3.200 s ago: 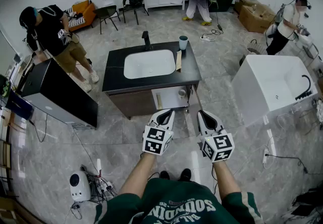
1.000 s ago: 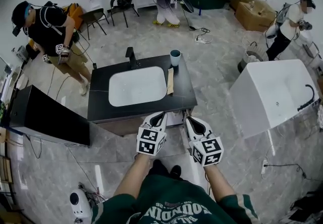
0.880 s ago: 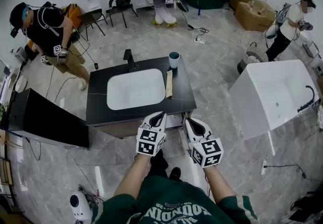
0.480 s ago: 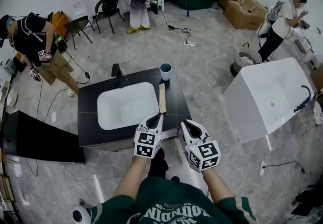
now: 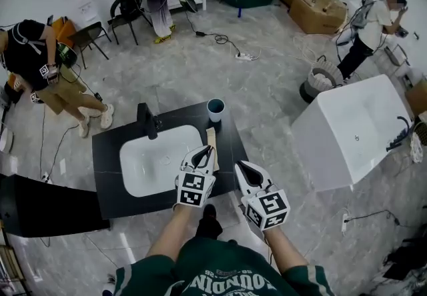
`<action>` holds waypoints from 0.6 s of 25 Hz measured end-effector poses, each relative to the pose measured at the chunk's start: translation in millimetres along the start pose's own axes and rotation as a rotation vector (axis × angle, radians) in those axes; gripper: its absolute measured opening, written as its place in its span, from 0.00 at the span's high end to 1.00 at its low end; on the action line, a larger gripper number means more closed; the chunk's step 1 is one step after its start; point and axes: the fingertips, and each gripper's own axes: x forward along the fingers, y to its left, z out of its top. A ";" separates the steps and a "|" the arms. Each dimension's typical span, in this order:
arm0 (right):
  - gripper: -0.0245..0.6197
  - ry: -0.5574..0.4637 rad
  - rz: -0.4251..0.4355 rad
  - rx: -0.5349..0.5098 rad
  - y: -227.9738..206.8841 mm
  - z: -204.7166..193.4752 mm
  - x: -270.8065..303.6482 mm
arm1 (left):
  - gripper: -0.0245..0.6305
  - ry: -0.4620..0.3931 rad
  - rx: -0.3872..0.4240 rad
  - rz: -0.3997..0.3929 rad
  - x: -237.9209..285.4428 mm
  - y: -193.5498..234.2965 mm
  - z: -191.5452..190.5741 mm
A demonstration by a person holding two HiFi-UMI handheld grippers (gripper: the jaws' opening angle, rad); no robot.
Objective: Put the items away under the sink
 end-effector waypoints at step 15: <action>0.90 0.064 -0.112 0.045 -57.8 -10.1 54.0 | 0.53 0.058 0.009 -0.028 121.9 64.8 -17.2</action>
